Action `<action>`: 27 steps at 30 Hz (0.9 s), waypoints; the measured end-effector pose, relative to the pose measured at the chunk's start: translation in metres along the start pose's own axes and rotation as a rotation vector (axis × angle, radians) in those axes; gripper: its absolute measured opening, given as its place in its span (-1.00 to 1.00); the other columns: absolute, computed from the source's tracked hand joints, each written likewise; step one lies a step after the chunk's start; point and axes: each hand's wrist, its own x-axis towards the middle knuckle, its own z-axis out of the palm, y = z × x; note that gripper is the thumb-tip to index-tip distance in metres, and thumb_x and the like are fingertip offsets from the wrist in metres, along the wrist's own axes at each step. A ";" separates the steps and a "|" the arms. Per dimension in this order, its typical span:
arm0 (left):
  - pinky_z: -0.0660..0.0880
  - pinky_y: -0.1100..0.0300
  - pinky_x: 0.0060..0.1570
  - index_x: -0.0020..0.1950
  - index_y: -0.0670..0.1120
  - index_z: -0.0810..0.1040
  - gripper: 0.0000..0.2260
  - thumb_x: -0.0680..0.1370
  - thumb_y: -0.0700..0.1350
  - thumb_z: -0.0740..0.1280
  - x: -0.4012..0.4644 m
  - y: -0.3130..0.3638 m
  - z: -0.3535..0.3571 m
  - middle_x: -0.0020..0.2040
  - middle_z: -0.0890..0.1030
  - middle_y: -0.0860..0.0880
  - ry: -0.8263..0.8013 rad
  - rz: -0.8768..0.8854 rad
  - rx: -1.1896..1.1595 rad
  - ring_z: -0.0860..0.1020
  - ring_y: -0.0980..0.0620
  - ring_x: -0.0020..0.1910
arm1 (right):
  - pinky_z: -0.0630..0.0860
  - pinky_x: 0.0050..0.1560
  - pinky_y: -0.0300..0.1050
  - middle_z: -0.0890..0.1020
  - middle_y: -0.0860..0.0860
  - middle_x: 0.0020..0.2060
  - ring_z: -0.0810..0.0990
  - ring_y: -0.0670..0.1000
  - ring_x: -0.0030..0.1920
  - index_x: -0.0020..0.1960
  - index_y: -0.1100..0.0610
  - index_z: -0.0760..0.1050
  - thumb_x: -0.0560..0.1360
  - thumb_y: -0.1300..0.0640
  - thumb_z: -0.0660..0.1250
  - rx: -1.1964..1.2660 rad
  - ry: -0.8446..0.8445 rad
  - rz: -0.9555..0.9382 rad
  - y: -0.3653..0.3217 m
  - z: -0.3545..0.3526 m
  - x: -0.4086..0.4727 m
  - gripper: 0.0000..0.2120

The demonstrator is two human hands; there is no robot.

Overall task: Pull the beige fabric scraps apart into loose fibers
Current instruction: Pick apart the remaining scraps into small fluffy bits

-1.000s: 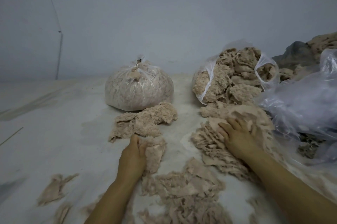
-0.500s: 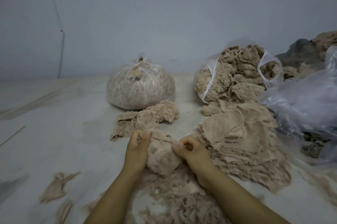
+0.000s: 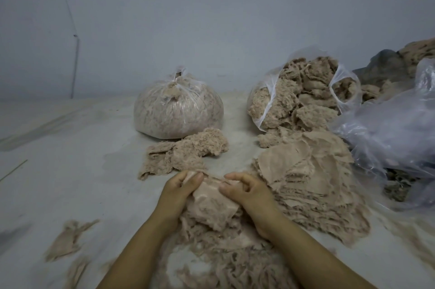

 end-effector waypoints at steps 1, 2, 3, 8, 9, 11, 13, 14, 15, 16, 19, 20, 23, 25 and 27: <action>0.53 0.20 -0.37 -0.21 -0.13 0.58 -0.84 0.38 -0.04 0.42 -0.001 0.001 0.001 -0.30 0.62 -0.07 -0.027 -0.008 -0.041 0.59 0.01 -0.32 | 0.52 -0.33 -0.22 0.64 0.02 -0.29 0.60 -0.06 -0.32 -0.05 0.15 0.60 0.41 0.17 0.50 -0.016 -0.033 0.000 0.001 0.000 -0.001 -0.85; 0.53 0.21 -0.37 -0.20 -0.14 0.56 -0.81 0.37 -0.03 0.42 -0.002 0.000 0.002 -0.29 0.61 -0.08 -0.048 0.005 -0.001 0.59 0.02 -0.32 | 0.47 -0.39 -0.28 0.63 -0.04 -0.37 0.57 -0.11 -0.38 -0.13 0.16 0.60 0.43 0.16 0.48 -0.044 -0.054 -0.009 0.000 0.001 -0.003 -0.91; 0.53 0.22 -0.36 -0.18 -0.15 0.55 -0.81 0.39 -0.03 0.42 -0.003 -0.001 0.005 -0.28 0.61 -0.07 -0.057 0.031 0.057 0.59 0.04 -0.31 | 0.43 -0.42 -0.32 0.59 -0.10 -0.44 0.54 -0.15 -0.43 -0.21 0.15 0.59 0.45 0.15 0.45 -0.071 -0.064 -0.039 0.001 0.002 -0.004 -0.89; 0.49 0.15 -0.28 -0.16 -0.13 0.60 -0.84 0.57 -0.14 0.29 0.003 0.000 0.004 -0.27 0.63 -0.06 0.183 0.037 0.144 0.56 -0.02 -0.28 | 0.32 -0.44 -0.36 0.45 -0.15 -0.55 0.37 -0.20 -0.51 -0.39 0.08 0.52 0.52 0.14 0.37 -0.092 0.026 -0.128 0.000 0.002 0.000 -0.70; 0.46 0.14 -0.27 -0.18 -0.15 0.58 -0.82 0.58 -0.14 0.27 0.004 0.002 0.002 -0.27 0.60 -0.08 0.217 0.022 0.132 0.54 -0.04 -0.28 | 0.30 -0.45 -0.35 0.41 -0.15 -0.57 0.32 -0.19 -0.53 -0.40 0.08 0.50 0.52 0.13 0.38 -0.106 0.028 -0.131 0.000 0.002 0.001 -0.69; 0.44 0.18 -0.33 -0.22 -0.17 0.52 -0.78 0.58 -0.10 0.27 0.003 0.003 0.000 -0.32 0.56 -0.09 0.192 -0.006 0.080 0.51 -0.04 -0.32 | 0.27 -0.49 -0.33 0.37 -0.13 -0.61 0.27 -0.18 -0.57 -0.43 0.05 0.46 0.51 0.10 0.38 -0.115 0.030 -0.124 0.003 0.002 0.001 -0.66; 0.48 0.18 -0.35 -0.20 -0.17 0.49 -0.73 0.51 0.04 0.34 -0.001 0.005 0.002 -0.31 0.57 -0.08 0.088 -0.048 0.003 0.53 -0.01 -0.33 | 0.26 -0.54 -0.33 0.42 -0.09 -0.61 0.31 -0.16 -0.61 -0.45 0.01 0.46 0.52 0.09 0.38 -0.092 0.041 -0.102 0.005 0.003 0.000 -0.64; 0.50 0.17 -0.33 -0.15 -0.17 0.50 -0.66 0.42 0.11 0.42 -0.003 0.005 0.003 -0.27 0.59 -0.08 0.026 -0.062 0.019 0.56 0.00 -0.30 | 0.27 -0.55 -0.33 0.45 -0.06 -0.61 0.34 -0.15 -0.61 -0.42 0.01 0.49 0.52 0.09 0.37 -0.070 0.041 -0.095 0.006 0.005 -0.001 -0.67; 0.53 0.18 -0.30 -0.09 -0.16 0.51 -0.56 0.32 0.16 0.51 -0.004 0.005 0.004 -0.21 0.61 -0.07 -0.037 -0.070 0.086 0.59 0.03 -0.26 | 0.27 -0.56 -0.32 0.46 -0.04 -0.60 0.36 -0.14 -0.61 -0.35 0.03 0.52 0.52 0.09 0.37 -0.045 0.031 -0.093 0.008 0.006 -0.001 -0.73; 0.55 0.21 -0.26 -0.01 -0.12 0.53 -0.50 0.24 0.16 0.56 -0.005 0.004 0.006 -0.16 0.64 -0.04 -0.087 -0.073 0.183 0.62 0.08 -0.23 | 0.26 -0.57 -0.31 0.44 -0.05 -0.60 0.35 -0.13 -0.61 -0.27 0.08 0.54 0.52 0.09 0.37 -0.031 0.018 -0.095 0.010 0.008 -0.001 -0.80; 0.53 0.32 -0.21 -0.02 -0.05 0.63 -0.69 0.31 0.02 0.54 -0.008 -0.002 0.015 -0.09 0.67 -0.02 -0.145 -0.026 0.331 0.63 0.12 -0.15 | 0.33 -0.47 -0.20 0.46 -0.07 -0.51 0.37 -0.10 -0.52 -0.09 0.03 0.53 0.52 0.01 0.35 -0.119 0.066 -0.156 0.012 0.012 0.000 -0.90; 0.54 0.27 -0.22 -0.12 -0.08 0.65 -0.81 0.36 -0.01 0.49 -0.009 -0.002 0.016 -0.13 0.68 -0.06 -0.119 -0.040 0.267 0.63 0.05 -0.17 | 0.42 -0.36 -0.18 0.52 -0.09 -0.41 0.44 -0.11 -0.41 -0.06 0.00 0.50 0.52 0.00 0.34 -0.180 0.131 -0.201 0.012 0.011 0.001 -0.91; 0.57 0.15 -0.29 -0.15 -0.18 0.61 -0.87 0.49 -0.12 0.37 -0.005 0.001 0.013 -0.21 0.67 -0.19 0.010 -0.188 -0.152 0.63 -0.06 -0.26 | 0.39 -0.25 -0.38 0.53 -0.11 -0.29 0.47 -0.22 -0.29 -0.17 0.01 0.46 0.51 -0.09 0.32 -0.349 0.247 -0.298 0.011 0.007 0.002 -0.81; 0.58 0.13 -0.31 -0.14 -0.19 0.57 -0.88 0.53 -0.16 0.32 -0.003 0.003 0.010 -0.25 0.65 -0.18 0.040 -0.205 -0.268 0.62 -0.06 -0.29 | 0.36 -0.30 -0.39 0.53 -0.16 -0.41 0.45 -0.25 -0.38 -0.30 -0.01 0.45 0.48 -0.21 0.29 -0.375 0.137 -0.177 0.010 0.012 -0.001 -0.68; 0.56 0.18 -0.38 -0.18 -0.17 0.52 -0.90 0.51 -0.16 0.32 -0.005 0.005 0.013 -0.29 0.61 -0.16 -0.010 -0.176 -0.215 0.60 -0.02 -0.35 | 0.44 -0.20 -0.28 0.58 -0.14 -0.39 0.51 -0.17 -0.33 -0.30 0.02 0.52 0.46 -0.20 0.33 -0.222 0.015 -0.041 0.010 0.019 -0.005 -0.67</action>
